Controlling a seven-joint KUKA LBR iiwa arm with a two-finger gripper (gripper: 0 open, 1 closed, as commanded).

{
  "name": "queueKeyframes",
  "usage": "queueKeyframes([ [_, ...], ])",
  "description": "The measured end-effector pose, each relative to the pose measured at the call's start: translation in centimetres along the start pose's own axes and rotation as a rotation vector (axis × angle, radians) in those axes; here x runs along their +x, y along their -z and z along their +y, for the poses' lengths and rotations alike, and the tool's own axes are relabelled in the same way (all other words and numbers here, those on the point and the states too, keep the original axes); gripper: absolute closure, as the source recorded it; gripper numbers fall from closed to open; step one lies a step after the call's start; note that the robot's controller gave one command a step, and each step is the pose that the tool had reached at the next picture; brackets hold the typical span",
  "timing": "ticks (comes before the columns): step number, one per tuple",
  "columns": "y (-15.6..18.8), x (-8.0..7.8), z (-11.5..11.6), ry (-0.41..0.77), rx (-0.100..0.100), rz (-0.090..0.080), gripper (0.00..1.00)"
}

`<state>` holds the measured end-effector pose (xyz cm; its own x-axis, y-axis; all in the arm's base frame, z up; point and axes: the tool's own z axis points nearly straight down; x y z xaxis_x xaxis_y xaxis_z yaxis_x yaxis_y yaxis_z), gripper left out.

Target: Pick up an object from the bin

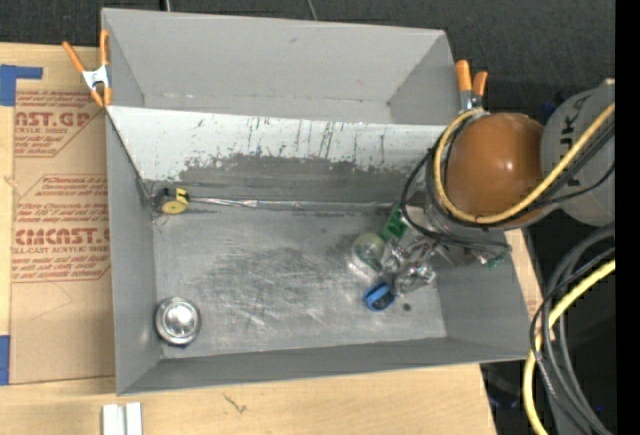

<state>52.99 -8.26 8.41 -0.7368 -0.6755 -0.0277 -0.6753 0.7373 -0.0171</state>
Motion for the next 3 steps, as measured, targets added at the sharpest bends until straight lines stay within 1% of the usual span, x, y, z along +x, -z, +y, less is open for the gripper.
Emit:
queueKeyframes([
  [1,20.2,-0.9,-2.9,0.353,-0.015,0.018,1.0],
  [2,19.9,-0.8,-2.7,0.353,-0.022,0.021,0.0],
  [3,5.0,2.4,-3.8,0.454,-0.031,0.023,0.0],
])
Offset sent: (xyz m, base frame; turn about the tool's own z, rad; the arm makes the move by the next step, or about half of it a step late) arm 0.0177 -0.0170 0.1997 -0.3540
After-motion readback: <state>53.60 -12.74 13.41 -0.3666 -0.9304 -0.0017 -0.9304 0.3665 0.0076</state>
